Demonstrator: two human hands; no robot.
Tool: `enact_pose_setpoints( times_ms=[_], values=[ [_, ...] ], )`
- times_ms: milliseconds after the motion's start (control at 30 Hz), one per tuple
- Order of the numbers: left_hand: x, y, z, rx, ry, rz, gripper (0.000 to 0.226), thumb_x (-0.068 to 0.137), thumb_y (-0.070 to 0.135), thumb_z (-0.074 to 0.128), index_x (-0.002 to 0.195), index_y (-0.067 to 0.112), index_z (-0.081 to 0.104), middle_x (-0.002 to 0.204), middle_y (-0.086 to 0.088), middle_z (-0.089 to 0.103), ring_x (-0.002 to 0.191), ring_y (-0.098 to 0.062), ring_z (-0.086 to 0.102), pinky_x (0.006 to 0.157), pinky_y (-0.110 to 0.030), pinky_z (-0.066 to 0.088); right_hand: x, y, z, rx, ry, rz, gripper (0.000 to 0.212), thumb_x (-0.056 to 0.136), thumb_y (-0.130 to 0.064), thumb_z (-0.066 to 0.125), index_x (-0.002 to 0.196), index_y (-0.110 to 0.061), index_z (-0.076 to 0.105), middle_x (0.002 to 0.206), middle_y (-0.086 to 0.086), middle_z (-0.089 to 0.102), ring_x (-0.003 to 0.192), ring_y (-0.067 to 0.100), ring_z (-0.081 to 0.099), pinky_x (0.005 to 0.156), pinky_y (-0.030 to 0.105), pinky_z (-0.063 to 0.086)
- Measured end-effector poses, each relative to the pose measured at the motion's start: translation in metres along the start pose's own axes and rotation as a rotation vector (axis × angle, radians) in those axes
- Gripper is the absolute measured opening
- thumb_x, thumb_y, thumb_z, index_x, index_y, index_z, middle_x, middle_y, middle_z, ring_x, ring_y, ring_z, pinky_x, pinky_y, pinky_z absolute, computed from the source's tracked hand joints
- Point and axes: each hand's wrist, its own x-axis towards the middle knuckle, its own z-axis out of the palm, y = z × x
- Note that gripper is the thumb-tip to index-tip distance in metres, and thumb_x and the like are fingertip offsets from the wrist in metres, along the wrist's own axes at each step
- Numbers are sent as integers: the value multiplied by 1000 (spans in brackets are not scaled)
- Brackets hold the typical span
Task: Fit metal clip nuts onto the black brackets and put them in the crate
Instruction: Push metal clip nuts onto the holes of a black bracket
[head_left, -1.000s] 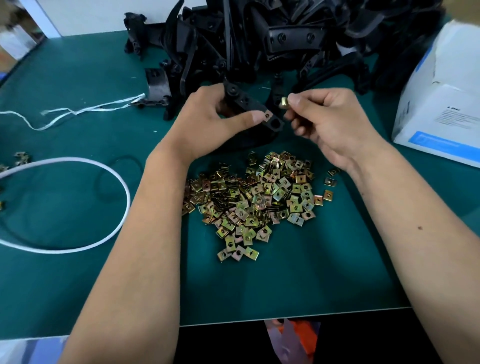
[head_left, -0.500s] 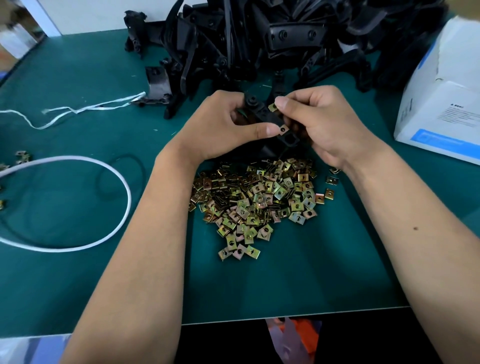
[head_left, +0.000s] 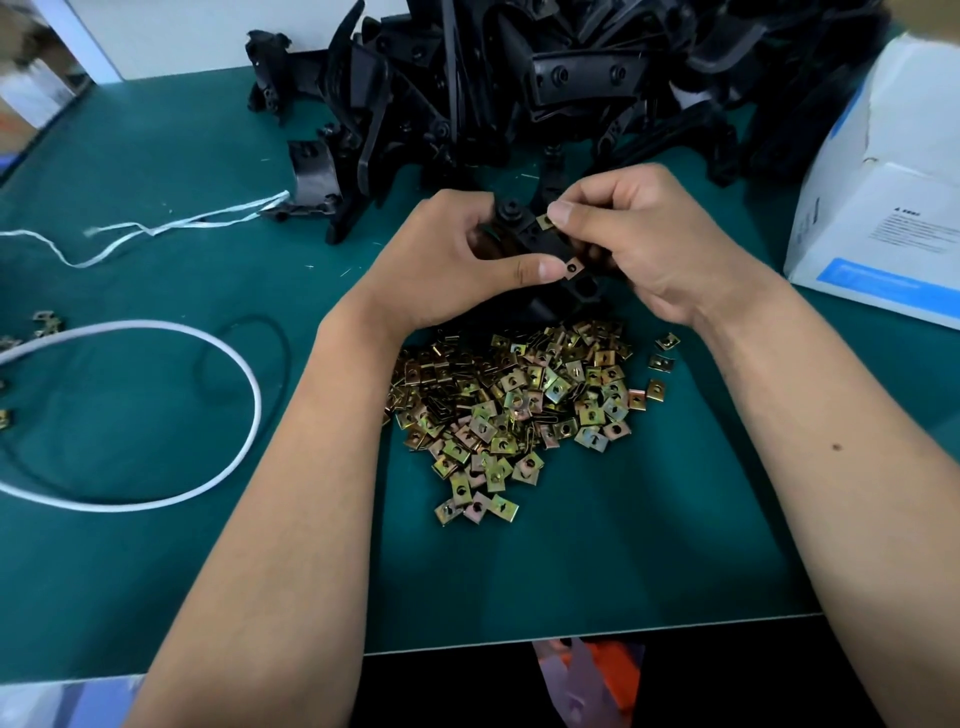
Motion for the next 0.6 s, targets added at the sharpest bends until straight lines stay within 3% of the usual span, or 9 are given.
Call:
enact_pose_setpoints(
  times_ms=[133,300,500,600],
  values=[
    [0,-1,0,2,1,11,51,75,56,81,110,19,76,105,1,78,100,-23,74,92,-53,57,2,-3,-6,-41,-73,3,17,100,-12,64,86,-11,73,69,-4,61,63,4,51,63,18,44],
    [1,0,1,28,-2,17,55,74,59,80,110,18,75,105,-2,77,100,-29,72,90,-55,56,4,-11,-13,-182,-139,-35,18,101,-16,63,91,-7,73,72,2,57,63,3,49,63,19,40],
    [0,4,2,71,-11,12,50,76,57,79,110,20,74,100,3,78,92,-19,74,86,-46,59,7,-17,-17,-225,-219,-28,19,101,-11,63,84,-8,71,68,2,55,59,3,47,58,17,39],
    [2,4,3,103,-9,18,50,76,58,78,109,21,73,97,6,78,88,-13,73,84,-40,59,8,-16,-14,-219,-208,-34,19,99,-12,65,83,-7,72,73,10,56,62,8,47,59,21,38]
  ],
)
